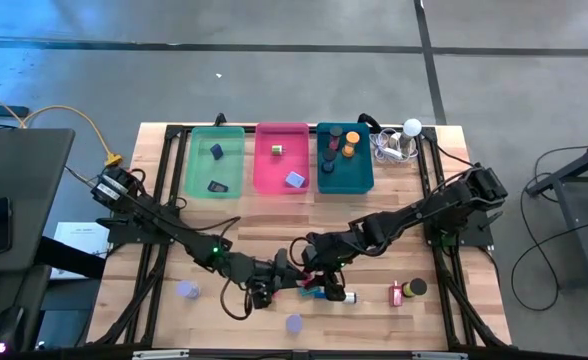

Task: Pick & Place Office items
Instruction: Put the pink charger adapter into the red bin

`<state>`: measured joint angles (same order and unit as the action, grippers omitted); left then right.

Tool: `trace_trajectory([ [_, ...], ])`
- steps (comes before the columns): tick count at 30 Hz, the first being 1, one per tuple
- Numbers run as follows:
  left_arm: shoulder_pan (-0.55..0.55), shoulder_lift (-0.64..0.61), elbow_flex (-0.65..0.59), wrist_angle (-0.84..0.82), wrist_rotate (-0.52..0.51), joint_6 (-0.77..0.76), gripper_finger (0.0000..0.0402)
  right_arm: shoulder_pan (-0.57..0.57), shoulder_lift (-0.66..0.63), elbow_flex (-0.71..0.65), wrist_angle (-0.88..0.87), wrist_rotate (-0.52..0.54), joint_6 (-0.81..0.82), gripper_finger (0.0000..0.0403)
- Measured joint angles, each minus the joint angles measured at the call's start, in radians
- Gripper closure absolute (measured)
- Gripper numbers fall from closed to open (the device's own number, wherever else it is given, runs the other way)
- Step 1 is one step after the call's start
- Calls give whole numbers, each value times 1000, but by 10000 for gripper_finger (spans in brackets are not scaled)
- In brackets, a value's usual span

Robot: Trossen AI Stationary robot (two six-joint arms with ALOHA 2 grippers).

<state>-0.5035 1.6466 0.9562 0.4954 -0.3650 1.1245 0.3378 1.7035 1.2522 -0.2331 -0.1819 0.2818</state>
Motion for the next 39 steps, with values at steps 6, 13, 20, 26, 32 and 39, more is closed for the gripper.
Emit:
trace_trajectory([
  [6,21,4,1,-22,35,-42,212,-1,1,0,-5,3,-17,283],
  [13,27,3,2,-64,49,-67,216,-1,3,0,0,1,-18,283],
  [20,26,3,2,-51,54,-60,265,-7,3,0,-2,-8,-18,283],
  [26,26,3,2,-50,60,-51,272,-6,3,0,-2,-8,-18,283],
  [32,26,3,2,-57,59,-46,272,-6,3,0,-5,19,-18,283],
  [39,21,3,1,-68,52,-48,272,-7,2,0,-2,91,34,139],
])
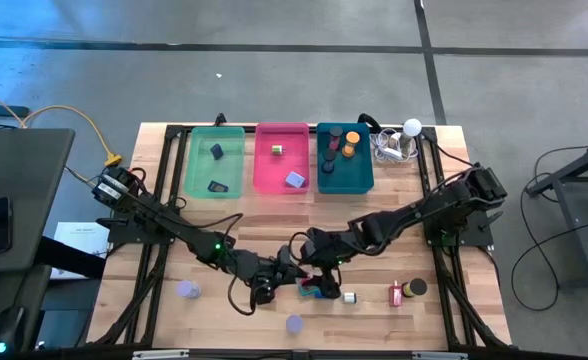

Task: Pick & Place Office items
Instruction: Put the pink charger adapter into the red bin

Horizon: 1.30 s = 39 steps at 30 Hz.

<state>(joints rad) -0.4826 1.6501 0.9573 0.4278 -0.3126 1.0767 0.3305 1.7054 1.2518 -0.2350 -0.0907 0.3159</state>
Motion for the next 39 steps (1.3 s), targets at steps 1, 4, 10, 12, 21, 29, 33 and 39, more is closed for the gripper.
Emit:
trace_trajectory([
  [1,-2,0,0,0,0,0,273,1,0,0,-5,14,2,118],
  [4,-8,0,0,1,0,-9,273,1,0,0,-13,18,-3,67],
  [10,-12,-3,0,-6,-39,-50,273,1,-21,0,-64,39,-1,33],
  [12,-12,-11,0,-28,-50,-78,273,5,-43,0,-101,62,9,34],
  [21,-12,-108,0,-246,-68,-245,274,35,-126,0,-256,136,138,60],
  [29,28,-287,0,-513,-168,-414,274,85,-115,0,-329,190,237,78],
  [33,124,-394,0,-617,-164,-473,270,104,-114,0,-307,244,242,83],
  [39,405,-467,0,-667,21,-509,269,115,-114,0,-273,346,238,86],
])
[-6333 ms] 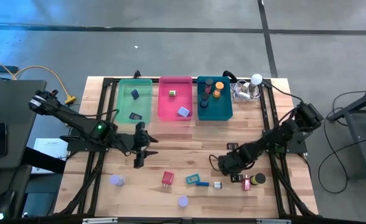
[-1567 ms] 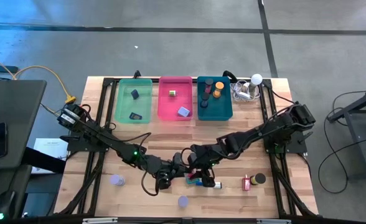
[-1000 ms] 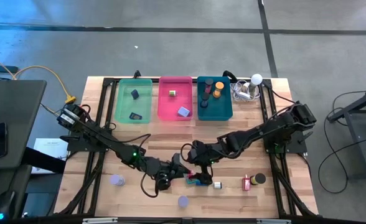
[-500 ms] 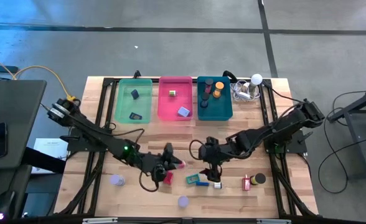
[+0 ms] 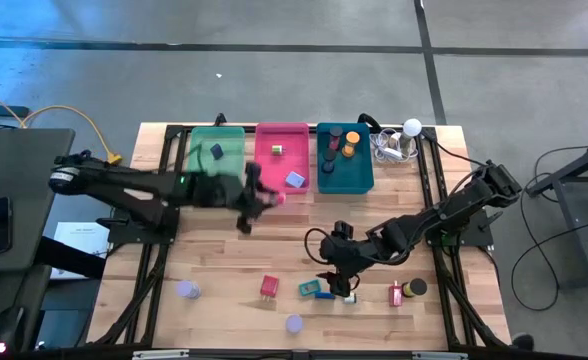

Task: Pick & Place Office items
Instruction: Put the pink charger adapter into the red bin

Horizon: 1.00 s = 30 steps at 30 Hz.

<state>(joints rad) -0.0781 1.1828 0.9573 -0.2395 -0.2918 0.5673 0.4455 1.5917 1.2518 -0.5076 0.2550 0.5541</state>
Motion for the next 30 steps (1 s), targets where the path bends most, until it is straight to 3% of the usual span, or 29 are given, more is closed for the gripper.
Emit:
trace_trajectory([
  [8,390,73,-1,7,268,-72,268,0,0,0,19,87,-24,86],
  [13,547,142,-1,28,392,-138,267,0,0,0,32,87,-51,86],
  [20,653,256,0,101,498,-228,267,-1,32,0,67,91,-91,86],
  [26,690,356,0,134,499,-288,265,-9,67,0,90,90,-107,86],
  [30,691,384,0,149,471,-319,236,-15,84,-1,119,90,-136,86],
])
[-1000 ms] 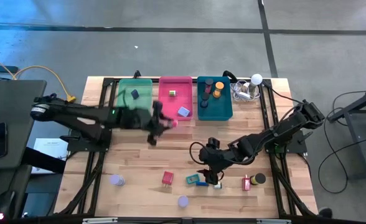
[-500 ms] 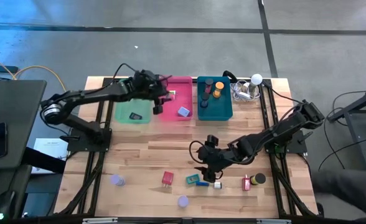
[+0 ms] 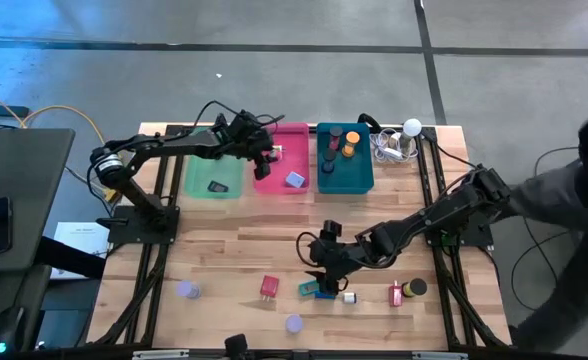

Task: Pick & Place Office items
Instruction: Put the pink charger adapter into the red bin, then put the dark blue digital timer into the green bin

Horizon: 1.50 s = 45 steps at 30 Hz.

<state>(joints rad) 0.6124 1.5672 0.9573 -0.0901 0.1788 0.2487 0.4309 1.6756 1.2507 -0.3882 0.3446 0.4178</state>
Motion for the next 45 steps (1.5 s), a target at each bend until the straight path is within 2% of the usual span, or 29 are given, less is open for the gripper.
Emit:
trace_trajectory([
  [4,0,0,0,36,-38,-94,190,-4,-1,0,17,-3,-21,86],
  [7,0,0,0,31,-54,-113,171,-6,-1,0,12,-3,-23,86],
  [13,-1,-20,0,31,-59,-95,166,-7,-1,0,12,-3,-23,86],
  [19,-37,-139,0,-9,-64,-116,165,-7,-1,0,11,-3,-23,86],
  [26,-175,-336,0,-215,-63,-133,165,-6,-1,0,-2,-4,-26,86],
  [30,-284,-409,0,-356,-58,-219,165,-2,-1,0,-20,-7,-14,86],
  [35,-426,-448,0,-486,-58,-286,165,9,-1,0,-43,-22,31,86],
  [40,-537,-450,0,-567,-59,-429,165,21,-2,0,-150,-116,144,86],
  [45,-641,-450,0,-633,-61,-510,165,46,-2,0,-289,-206,294,86],
])
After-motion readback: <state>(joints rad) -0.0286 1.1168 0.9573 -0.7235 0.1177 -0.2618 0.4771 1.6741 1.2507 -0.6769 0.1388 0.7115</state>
